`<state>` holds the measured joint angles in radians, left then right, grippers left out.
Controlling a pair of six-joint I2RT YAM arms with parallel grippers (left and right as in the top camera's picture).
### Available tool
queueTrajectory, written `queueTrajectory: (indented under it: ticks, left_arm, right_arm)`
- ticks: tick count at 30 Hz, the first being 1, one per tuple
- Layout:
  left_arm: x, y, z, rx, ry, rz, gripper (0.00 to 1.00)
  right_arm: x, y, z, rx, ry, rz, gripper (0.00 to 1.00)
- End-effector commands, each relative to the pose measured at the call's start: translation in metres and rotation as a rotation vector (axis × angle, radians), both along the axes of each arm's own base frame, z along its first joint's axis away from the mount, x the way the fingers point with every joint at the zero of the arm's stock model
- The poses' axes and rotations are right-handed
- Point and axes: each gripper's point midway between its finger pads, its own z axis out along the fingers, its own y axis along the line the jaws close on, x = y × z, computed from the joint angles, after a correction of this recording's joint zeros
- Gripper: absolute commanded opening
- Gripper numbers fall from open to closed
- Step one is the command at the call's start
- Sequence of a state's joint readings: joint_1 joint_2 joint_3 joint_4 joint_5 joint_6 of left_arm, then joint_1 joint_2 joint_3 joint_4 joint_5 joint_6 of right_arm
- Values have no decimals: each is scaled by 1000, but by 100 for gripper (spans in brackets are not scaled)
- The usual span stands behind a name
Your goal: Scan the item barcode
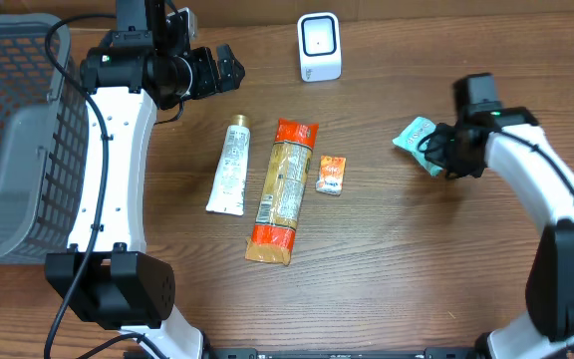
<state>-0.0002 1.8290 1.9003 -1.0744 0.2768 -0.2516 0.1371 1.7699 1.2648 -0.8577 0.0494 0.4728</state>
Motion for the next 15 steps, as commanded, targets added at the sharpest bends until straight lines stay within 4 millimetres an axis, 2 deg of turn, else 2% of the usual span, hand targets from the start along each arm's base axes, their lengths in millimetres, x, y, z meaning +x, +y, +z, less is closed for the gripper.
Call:
queueTrajectory:
  ticks: [1, 3, 5, 8, 12, 15]
  left_arm:
    - [0, 0, 0, 13, -6, -16, 100]
    - [0, 0, 0, 13, -6, -16, 100]
    - [0, 0, 0, 13, -6, -16, 100]
    - [0, 0, 0, 13, -6, -16, 100]
    - [0, 0, 0, 13, -6, -16, 100]
    - [0, 0, 0, 13, -6, -16, 100]
  right_arm:
    - [-4, -26, 62, -475, -161, -110, 4]
    - [-16, -26, 74, -648, -183, -113, 4]
    - [-25, -21, 82, -801, -184, -40, 4]
    - [-29, -11, 91, -967, -202, 51, 4]
    - [-28, 8, 77, -1059, -156, 199, 4]
    - [-26, 11, 60, -1161, -79, 312, 4]
